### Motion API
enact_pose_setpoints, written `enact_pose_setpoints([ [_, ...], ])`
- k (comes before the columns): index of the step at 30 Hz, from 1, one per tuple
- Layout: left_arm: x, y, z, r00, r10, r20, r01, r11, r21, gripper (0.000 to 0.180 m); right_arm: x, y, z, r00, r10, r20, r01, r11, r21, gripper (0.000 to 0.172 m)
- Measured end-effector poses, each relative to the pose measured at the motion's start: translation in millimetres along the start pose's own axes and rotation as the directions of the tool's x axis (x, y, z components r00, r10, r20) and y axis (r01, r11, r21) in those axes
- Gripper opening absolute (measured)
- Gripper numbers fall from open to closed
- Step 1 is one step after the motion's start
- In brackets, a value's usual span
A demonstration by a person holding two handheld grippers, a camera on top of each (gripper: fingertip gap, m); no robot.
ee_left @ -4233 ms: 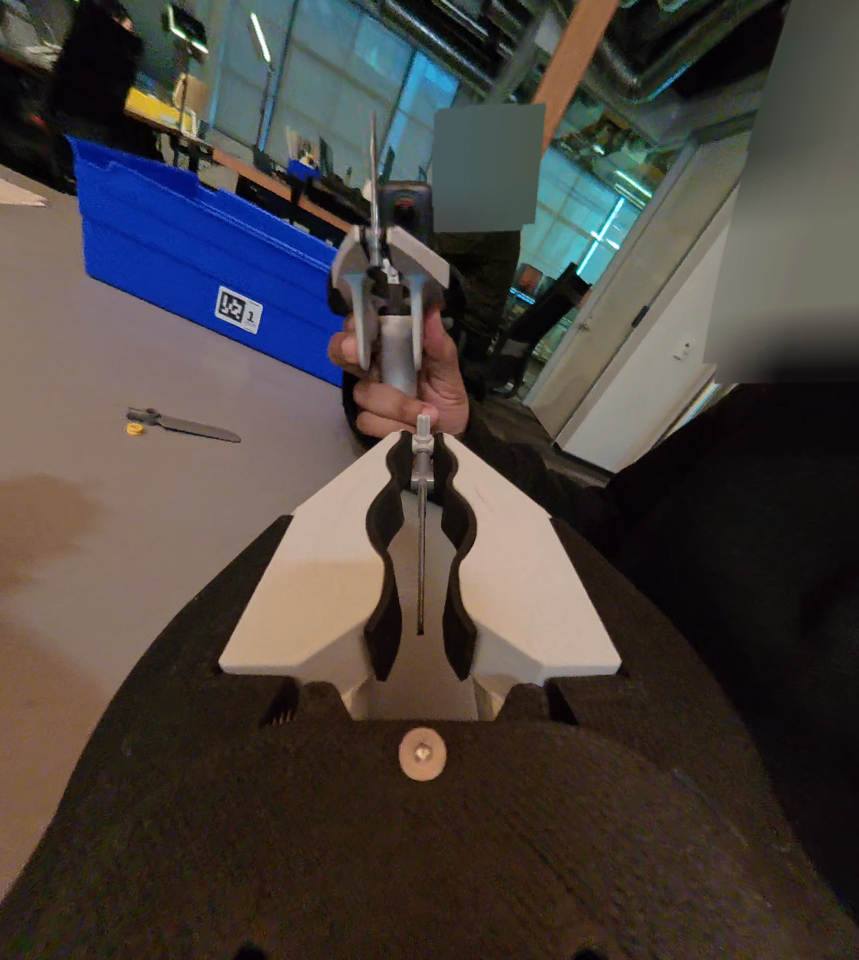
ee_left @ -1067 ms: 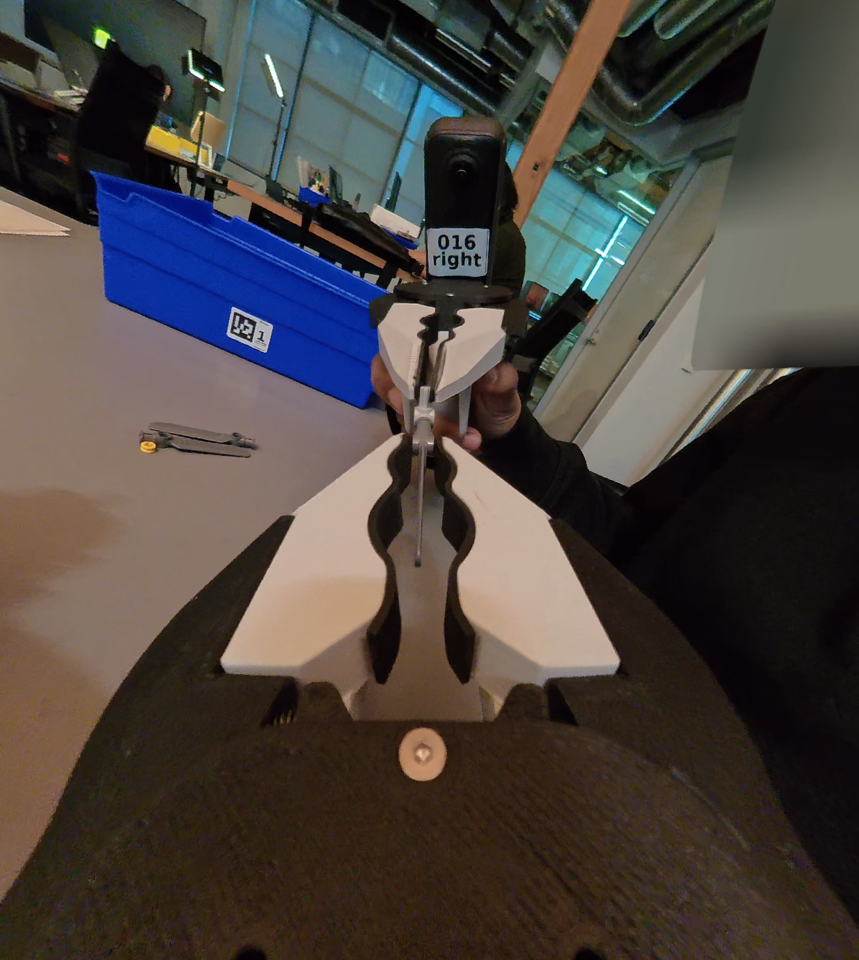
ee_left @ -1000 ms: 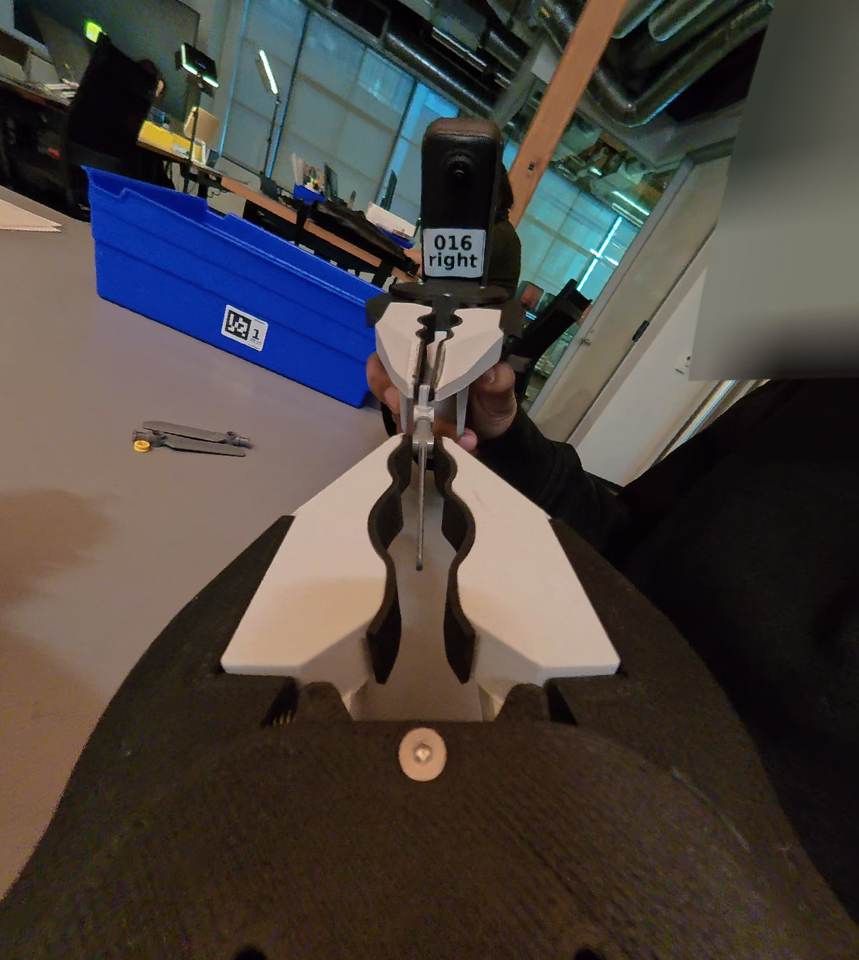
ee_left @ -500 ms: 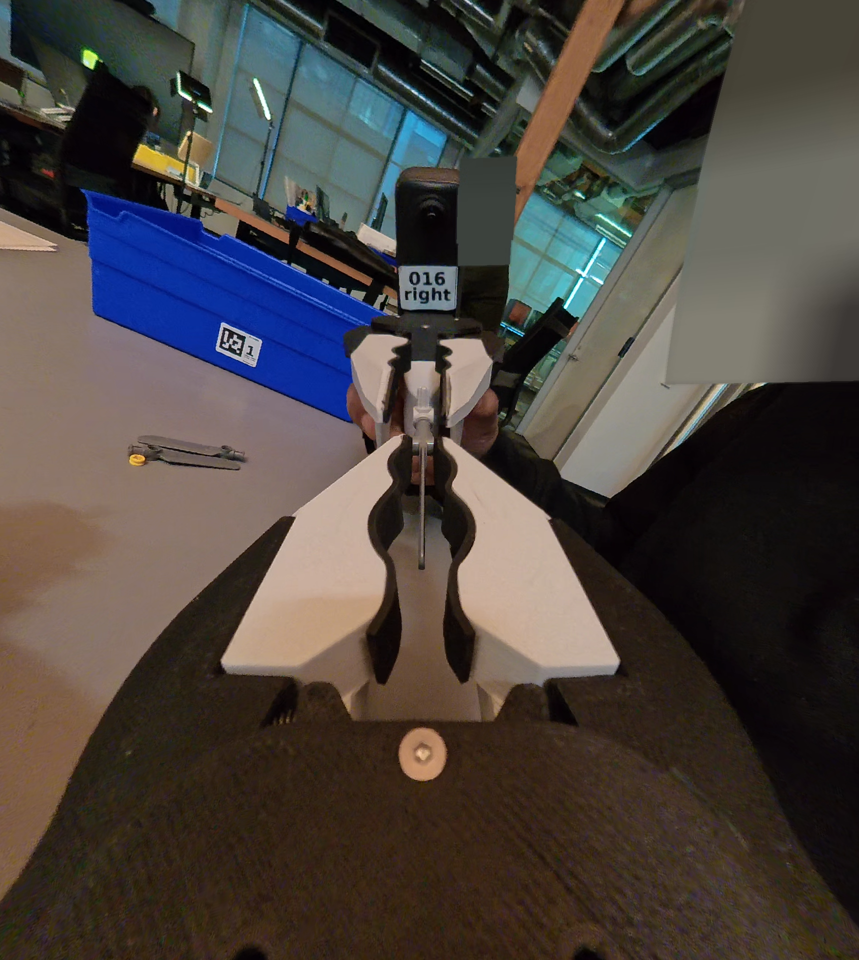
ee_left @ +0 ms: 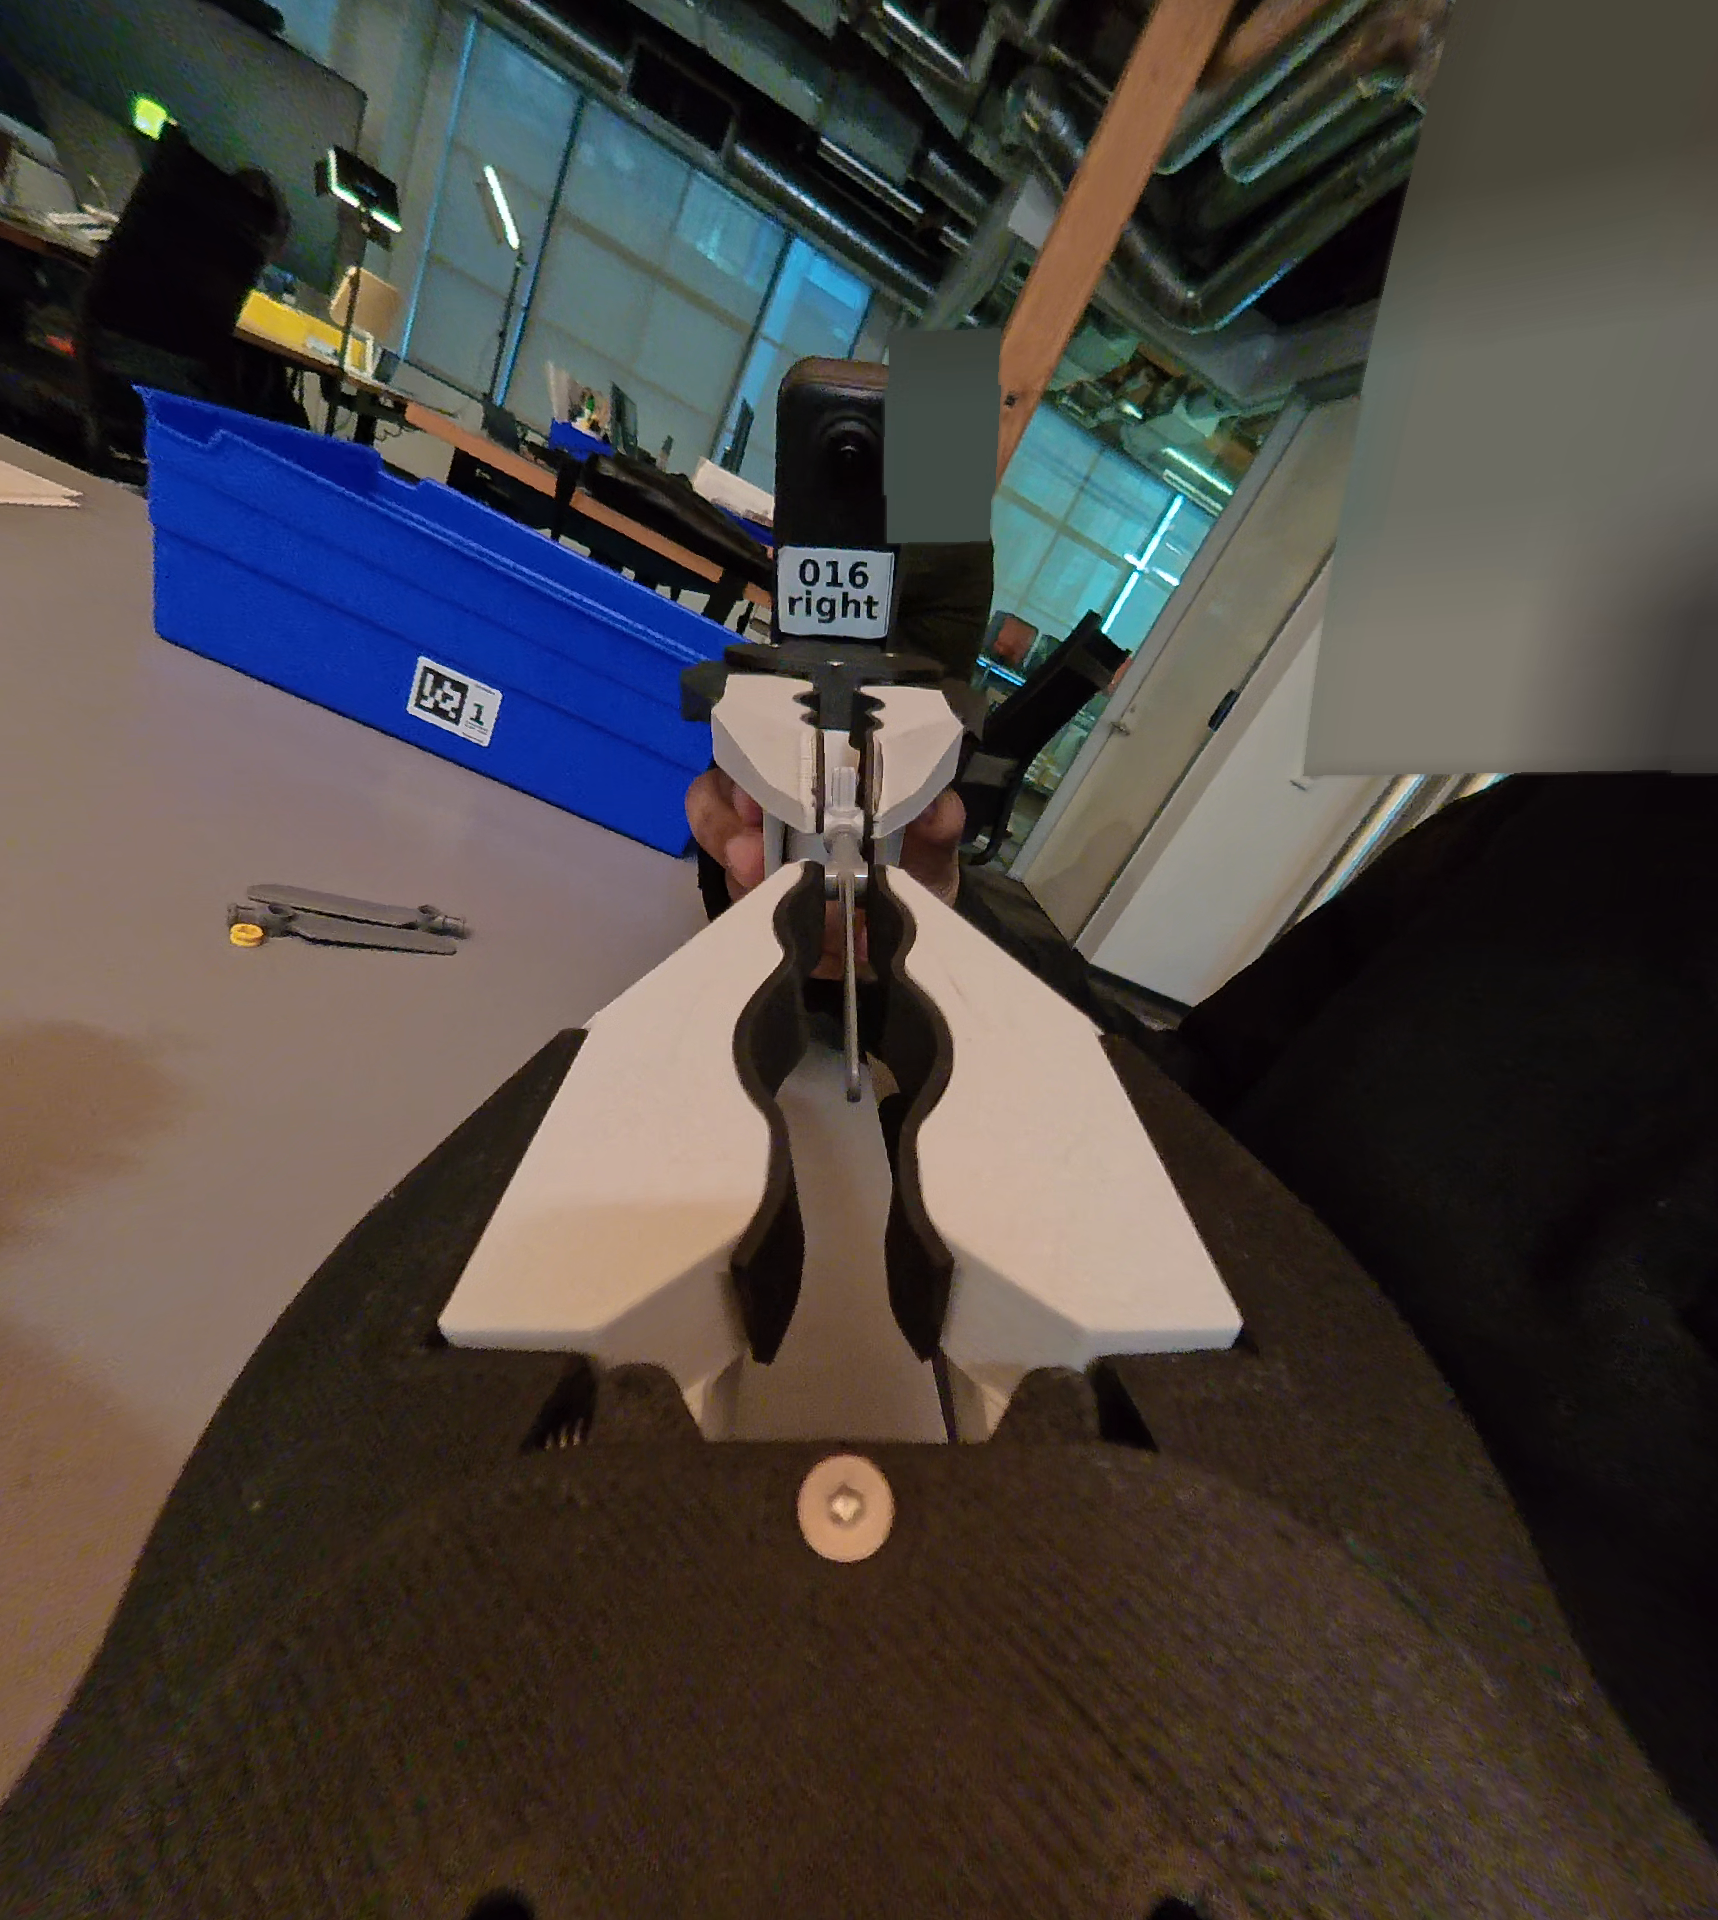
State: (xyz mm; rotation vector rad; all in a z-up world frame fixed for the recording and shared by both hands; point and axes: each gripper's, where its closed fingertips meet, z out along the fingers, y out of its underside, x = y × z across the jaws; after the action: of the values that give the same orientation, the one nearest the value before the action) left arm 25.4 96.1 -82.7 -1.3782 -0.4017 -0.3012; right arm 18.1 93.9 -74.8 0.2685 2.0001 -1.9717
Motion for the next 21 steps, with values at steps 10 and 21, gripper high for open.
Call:
enact_pose_setpoints([
  [10, 3, -3, -1, 0.999, 0.046, 0.011, -0.047, 0.999, 0.011, 0.006, -2, -2, -1, 1.0, 0.008, 0.022, -0.008, 1.0, 0.01, 0.004],
  [21, 8, 2, 2, 0.991, 0.133, 0.014, -0.132, 0.991, -0.016, 0.005, 89, -4, -86, 0.745, -0.113, -0.657, 0.057, 0.993, -0.107, 0.005],
])
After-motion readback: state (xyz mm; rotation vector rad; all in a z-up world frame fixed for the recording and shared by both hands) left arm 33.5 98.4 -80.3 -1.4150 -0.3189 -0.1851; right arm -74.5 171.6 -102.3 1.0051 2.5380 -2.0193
